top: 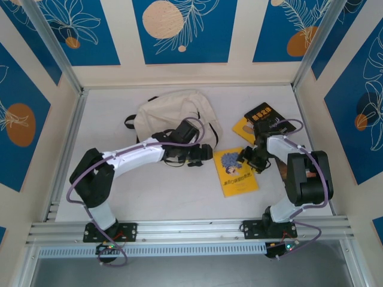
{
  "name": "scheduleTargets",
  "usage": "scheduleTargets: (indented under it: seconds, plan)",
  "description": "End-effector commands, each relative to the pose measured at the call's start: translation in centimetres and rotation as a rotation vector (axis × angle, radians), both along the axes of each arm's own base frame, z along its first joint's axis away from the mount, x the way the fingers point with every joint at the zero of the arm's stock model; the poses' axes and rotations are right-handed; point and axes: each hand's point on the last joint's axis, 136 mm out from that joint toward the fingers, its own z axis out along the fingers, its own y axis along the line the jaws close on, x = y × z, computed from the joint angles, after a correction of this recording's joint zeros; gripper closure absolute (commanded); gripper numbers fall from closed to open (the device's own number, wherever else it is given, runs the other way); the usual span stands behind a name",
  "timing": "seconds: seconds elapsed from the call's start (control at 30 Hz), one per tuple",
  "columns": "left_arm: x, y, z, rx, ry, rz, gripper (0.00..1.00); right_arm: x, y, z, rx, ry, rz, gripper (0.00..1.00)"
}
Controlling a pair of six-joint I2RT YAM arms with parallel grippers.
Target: Pack books, pencil case, and school supplies into a backpack
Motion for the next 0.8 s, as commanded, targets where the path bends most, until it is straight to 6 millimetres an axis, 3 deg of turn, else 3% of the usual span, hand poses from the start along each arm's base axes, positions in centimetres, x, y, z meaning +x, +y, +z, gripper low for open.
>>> scheduleTargets:
  seconds: [0.0,0.1,0.17,0.3,0.5,0.77]
  plan:
    - [-1.3,-1.1,-0.8,0.009,0.064,-0.026,0.22,-3.7,4.3,0.0,0.145,0.096,0.055,0.43]
    - [-1.6,-1.6,-1.7,0.032,0.083,-0.047,0.3,-4.1,6.0,0.7,0.215,0.083,0.064,0.48]
    - [-1.7,-1.8,-2.3,0.06,0.086,-0.058,0.34,-3.9,6.2,1.1,0.225,0.069,0.064,0.49]
    - [-1.7,-2.0,-3.7,0.116,0.107,-0.071,0.4,-3.2,4.6,1.5,0.139,0.036,0.074,0.51]
    - [-1.6,-1.4,-5.7,0.183,0.136,-0.058,0.41,-3.6,4.3,1.4,0.118,0.049,0.088,0.59]
    - [-2.2,-2.4,-6.9,0.145,0.19,-0.073,0.42,-4.3,4.6,0.4,0.121,0.069,0.105,0.68]
